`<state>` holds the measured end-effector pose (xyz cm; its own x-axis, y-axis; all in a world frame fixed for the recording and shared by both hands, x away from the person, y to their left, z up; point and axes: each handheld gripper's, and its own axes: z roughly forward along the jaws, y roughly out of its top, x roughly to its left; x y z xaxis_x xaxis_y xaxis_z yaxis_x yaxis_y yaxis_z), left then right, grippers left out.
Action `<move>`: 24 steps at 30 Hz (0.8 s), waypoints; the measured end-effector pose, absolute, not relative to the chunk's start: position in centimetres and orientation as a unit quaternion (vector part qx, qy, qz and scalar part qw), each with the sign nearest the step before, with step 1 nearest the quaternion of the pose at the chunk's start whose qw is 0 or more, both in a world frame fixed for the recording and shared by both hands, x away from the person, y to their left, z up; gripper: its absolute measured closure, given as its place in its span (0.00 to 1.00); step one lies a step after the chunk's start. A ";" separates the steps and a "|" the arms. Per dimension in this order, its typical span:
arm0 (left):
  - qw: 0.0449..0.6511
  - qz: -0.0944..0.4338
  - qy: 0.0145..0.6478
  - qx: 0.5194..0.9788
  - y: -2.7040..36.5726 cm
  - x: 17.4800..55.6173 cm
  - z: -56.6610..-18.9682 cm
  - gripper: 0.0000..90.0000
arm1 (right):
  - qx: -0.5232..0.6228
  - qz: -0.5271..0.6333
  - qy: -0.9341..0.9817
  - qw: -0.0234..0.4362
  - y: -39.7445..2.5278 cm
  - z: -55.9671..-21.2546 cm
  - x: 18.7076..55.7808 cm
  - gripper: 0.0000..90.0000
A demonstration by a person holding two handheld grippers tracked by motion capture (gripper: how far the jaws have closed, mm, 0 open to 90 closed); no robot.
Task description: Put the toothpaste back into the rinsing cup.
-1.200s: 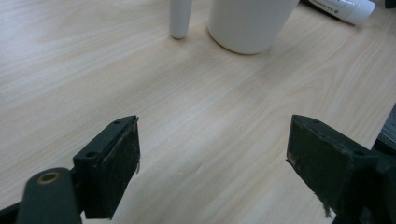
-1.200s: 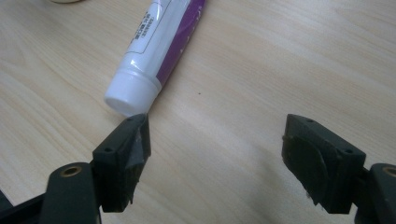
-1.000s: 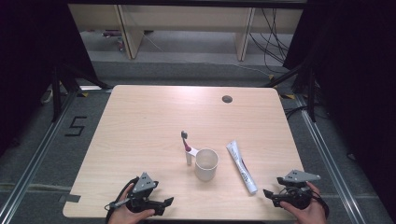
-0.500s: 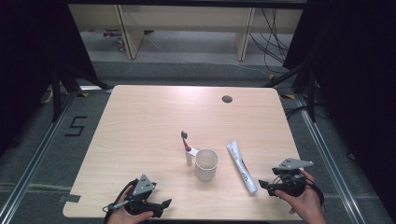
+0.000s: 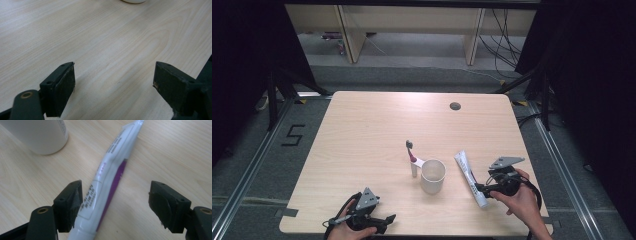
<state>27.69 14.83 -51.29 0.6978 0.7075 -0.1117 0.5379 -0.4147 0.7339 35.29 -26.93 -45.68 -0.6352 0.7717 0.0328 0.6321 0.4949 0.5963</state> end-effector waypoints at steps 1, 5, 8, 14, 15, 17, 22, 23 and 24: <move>0.392 0.108 0.372 0.834 14.8 27.7 -51.3 0.20 | 0.408 0.292 0.856 0.125 -26.5 -45.8 35.5 0.31; 0.383 0.110 0.371 0.839 15.0 27.7 -51.3 0.20 | 0.399 0.276 0.867 0.115 -25.2 -46.0 36.5 0.35; 0.393 0.104 0.375 0.833 14.8 27.6 -51.4 0.20 | 0.402 0.268 0.868 0.115 -24.3 -46.1 37.0 0.36; 0.391 0.105 0.367 0.838 14.8 27.7 -51.3 0.20 | 0.405 0.238 0.877 0.101 -23.2 -46.1 38.1 0.38; 0.391 0.103 0.364 0.839 14.8 27.6 -51.3 0.20 | 0.408 0.233 0.876 0.105 -23.2 -46.2 38.2 0.39; 0.393 0.102 0.365 0.838 14.7 27.6 -51.3 0.20 | 0.409 0.231 0.878 0.096 -23.0 -46.3 38.4 0.41; 0.390 0.105 0.365 0.839 14.8 27.6 -51.3 0.20 | 0.412 0.216 0.881 0.088 -22.9 -46.6 39.0 0.44; 0.393 0.103 0.366 0.837 14.8 27.6 -51.3 0.20 | 0.412 0.216 0.881 0.088 -22.9 -46.7 39.1 0.44; 0.391 0.101 0.363 0.840 14.8 27.6 -51.2 0.20 | 0.410 0.213 0.882 0.088 -22.9 -46.7 39.1 0.46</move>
<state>27.64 14.80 -51.25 0.7164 0.6884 -0.1138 0.5299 -0.4307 0.7305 39.14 -22.89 -46.73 -0.6477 0.7616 0.0204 0.6867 0.5719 0.4487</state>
